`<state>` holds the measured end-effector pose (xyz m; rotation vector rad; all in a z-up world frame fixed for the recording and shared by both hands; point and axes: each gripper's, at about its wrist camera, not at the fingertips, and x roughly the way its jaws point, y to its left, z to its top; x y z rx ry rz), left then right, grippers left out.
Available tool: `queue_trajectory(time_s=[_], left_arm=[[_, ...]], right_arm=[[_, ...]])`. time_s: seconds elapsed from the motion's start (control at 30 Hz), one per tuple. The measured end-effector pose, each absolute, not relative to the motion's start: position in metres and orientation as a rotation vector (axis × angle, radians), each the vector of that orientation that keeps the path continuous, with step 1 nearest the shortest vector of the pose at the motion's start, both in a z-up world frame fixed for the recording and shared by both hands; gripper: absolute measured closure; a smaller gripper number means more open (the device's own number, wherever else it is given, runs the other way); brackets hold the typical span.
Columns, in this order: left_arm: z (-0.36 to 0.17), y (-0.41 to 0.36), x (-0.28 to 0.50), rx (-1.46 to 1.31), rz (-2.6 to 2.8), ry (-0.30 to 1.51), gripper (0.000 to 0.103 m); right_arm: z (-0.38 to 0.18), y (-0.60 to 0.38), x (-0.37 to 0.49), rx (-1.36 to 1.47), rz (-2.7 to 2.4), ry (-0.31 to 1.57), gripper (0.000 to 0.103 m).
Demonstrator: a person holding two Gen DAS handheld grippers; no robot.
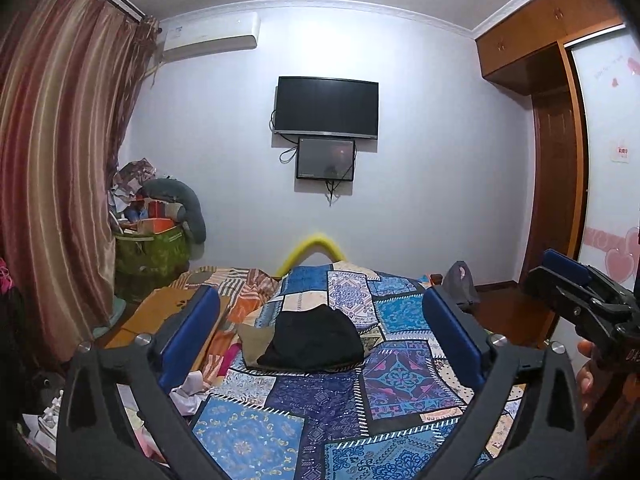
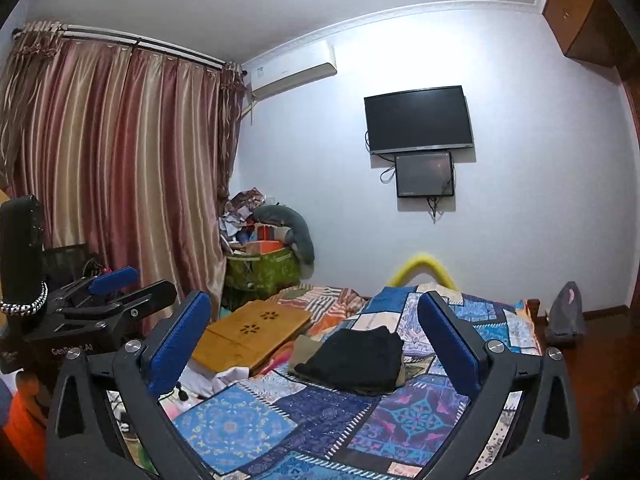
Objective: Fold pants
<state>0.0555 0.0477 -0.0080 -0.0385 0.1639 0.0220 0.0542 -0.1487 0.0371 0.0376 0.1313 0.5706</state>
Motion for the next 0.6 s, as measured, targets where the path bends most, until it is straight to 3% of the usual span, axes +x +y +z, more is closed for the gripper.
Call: queue_trajectory(time_s=[0.6], left_arm=[[-0.0143,0.0386,0.0606,-0.031,0.013,0.177,0.001]], right_arm=[[0.0353,-0.1538,0.0586,0.04,0.558,0.169,0.0]])
